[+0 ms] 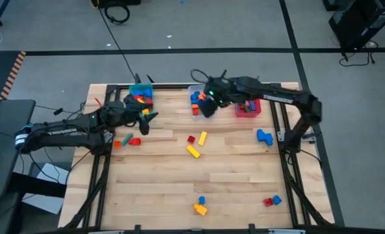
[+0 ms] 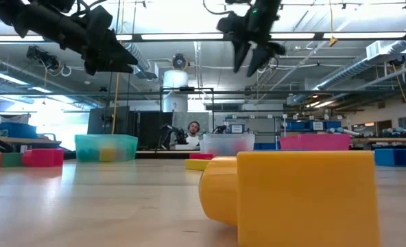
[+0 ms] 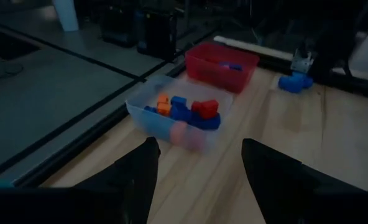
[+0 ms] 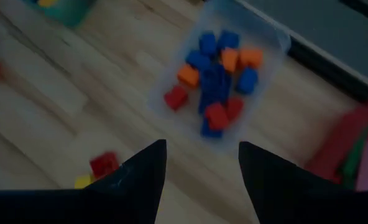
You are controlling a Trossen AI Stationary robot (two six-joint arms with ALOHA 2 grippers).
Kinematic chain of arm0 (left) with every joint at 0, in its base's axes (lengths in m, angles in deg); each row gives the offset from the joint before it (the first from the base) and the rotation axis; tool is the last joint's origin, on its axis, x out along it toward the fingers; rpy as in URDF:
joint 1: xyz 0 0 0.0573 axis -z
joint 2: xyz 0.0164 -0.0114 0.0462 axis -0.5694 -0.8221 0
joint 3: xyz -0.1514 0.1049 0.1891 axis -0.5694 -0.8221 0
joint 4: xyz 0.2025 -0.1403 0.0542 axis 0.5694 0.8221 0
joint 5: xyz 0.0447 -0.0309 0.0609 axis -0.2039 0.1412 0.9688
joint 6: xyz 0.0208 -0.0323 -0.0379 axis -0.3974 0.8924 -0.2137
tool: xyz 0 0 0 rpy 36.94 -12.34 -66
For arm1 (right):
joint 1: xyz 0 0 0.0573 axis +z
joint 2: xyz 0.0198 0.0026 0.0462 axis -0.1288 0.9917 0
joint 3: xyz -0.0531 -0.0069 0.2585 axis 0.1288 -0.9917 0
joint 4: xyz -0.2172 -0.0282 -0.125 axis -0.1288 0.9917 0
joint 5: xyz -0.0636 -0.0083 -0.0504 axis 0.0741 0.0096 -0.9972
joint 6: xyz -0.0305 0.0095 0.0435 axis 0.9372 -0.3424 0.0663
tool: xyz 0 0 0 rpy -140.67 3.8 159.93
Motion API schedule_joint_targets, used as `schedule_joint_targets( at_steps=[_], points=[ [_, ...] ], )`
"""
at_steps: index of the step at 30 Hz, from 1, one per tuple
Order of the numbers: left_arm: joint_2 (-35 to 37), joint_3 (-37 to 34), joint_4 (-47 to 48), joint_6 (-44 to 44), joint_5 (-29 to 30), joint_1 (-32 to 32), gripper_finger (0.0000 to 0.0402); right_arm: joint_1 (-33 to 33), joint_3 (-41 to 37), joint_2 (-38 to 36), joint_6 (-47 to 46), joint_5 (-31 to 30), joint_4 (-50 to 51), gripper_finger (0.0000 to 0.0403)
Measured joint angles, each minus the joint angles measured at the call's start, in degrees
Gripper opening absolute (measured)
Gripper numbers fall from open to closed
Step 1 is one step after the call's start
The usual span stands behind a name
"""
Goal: Sort blocks by size
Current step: Put the yellow block into the red bin
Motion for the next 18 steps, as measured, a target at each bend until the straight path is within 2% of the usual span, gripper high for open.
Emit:
schedule_joint_targets(
  at_steps=[5,10,18],
  points=[
    [-0.66,2.47,7.9,0.26,5.61,3.86,0.0239,4.26,-12.45,-8.33,-8.08,-1.78,-0.88,0.0215],
    [-4.04,7.6,15.01,0.48,6.84,6.08,0.0239,10.0,-24.83,-16.55,-18.8,-3.11,-3.77,0.0215],
    [-17.26,17.25,18.08,3.01,6.84,10.64,0.0239,21.95,-37.82,-26.46,-33.69,-3.23,-4.84,0.0215]
  ],
)
